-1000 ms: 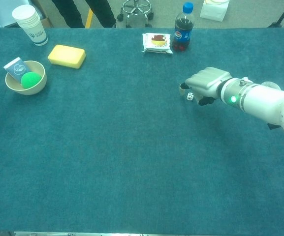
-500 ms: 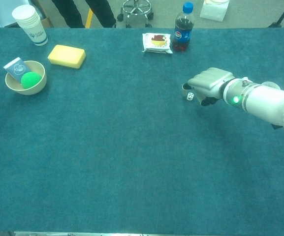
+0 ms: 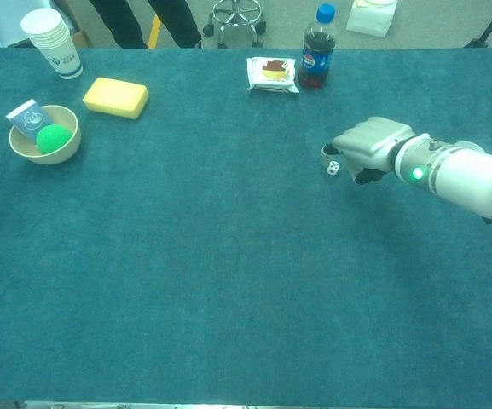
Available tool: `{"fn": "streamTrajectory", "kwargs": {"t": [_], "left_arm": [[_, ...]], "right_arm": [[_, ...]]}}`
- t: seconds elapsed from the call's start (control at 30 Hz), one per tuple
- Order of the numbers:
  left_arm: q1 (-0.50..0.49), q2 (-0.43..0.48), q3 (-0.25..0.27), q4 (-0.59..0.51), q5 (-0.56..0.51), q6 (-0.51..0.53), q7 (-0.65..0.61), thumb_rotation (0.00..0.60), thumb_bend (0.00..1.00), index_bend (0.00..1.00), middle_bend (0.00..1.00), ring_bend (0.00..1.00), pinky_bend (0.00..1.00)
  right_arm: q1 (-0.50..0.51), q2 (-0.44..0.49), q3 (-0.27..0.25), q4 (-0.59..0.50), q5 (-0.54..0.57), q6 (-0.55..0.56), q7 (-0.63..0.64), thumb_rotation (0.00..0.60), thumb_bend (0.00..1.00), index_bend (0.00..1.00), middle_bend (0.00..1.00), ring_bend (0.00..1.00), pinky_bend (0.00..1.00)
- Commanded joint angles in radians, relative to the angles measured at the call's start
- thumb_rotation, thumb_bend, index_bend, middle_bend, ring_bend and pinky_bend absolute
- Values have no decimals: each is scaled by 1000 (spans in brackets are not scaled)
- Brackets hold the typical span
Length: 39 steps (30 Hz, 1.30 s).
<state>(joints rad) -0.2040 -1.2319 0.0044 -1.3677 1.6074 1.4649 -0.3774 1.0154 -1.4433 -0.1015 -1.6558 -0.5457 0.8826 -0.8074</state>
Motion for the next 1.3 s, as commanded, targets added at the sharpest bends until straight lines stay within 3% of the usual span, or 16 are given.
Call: {"fn": "streamTrajectory", "kwargs": {"t": [0.03, 1.3], "left_arm": [[0, 0, 0, 0, 0, -1, 0, 600, 0, 150, 2, 0, 44], [-2, -1, -3, -6, -4, -4, 6, 600, 0, 150, 2, 0, 44]], "right_arm": [[-1, 4, -4, -6, -2, 4, 0, 600, 1000, 258, 1000, 1000, 1000], [-36, 67, -29, -91, -37, 72, 4, 600, 1000, 323, 1000, 1000, 1000]]}}
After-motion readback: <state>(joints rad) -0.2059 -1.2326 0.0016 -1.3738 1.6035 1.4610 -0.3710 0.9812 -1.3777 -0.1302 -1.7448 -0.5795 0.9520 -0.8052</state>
